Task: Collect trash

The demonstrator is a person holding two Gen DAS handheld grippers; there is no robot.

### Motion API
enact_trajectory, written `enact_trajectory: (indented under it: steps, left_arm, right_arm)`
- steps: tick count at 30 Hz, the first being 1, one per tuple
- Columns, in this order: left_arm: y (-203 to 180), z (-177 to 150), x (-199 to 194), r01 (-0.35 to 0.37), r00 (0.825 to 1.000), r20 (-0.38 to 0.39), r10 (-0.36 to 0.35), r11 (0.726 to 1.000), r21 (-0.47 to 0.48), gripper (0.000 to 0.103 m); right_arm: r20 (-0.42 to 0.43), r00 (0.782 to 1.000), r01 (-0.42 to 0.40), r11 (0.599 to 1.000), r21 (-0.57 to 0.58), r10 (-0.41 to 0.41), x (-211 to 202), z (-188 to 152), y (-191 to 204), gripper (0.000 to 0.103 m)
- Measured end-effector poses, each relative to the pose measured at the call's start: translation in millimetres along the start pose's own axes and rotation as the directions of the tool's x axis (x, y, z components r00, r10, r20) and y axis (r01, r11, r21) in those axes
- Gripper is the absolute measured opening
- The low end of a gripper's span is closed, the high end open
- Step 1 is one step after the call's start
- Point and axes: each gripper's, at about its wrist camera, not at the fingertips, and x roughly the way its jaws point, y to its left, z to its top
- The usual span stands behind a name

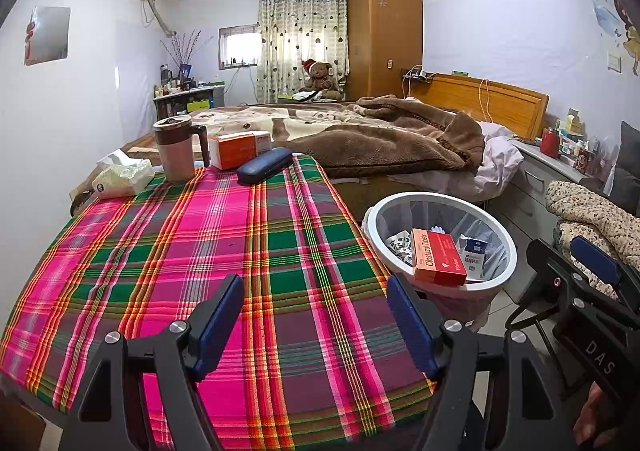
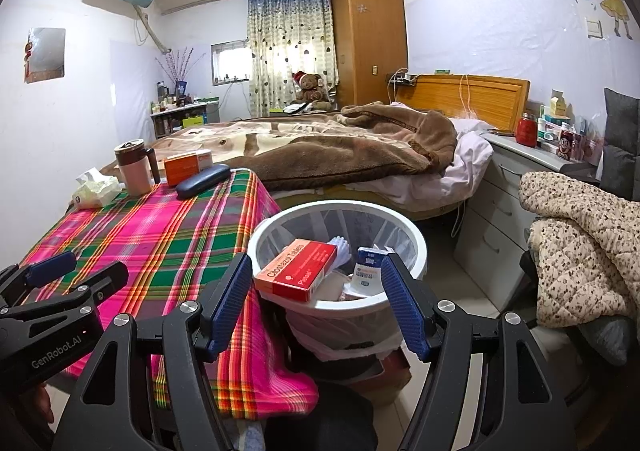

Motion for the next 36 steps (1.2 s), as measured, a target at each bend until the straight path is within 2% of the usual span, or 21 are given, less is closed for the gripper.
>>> enact_trajectory:
  steps: [36]
  left_arm:
    - [-2.6,-0.1,-1.5,0.005,1.0,0.002,-0.005,1.0,0.001,0.073]
  right_arm:
    - [0.003,1.0,-0.001,1.0,-0.002,0.001,-1.3,0.4,1.6,0.068]
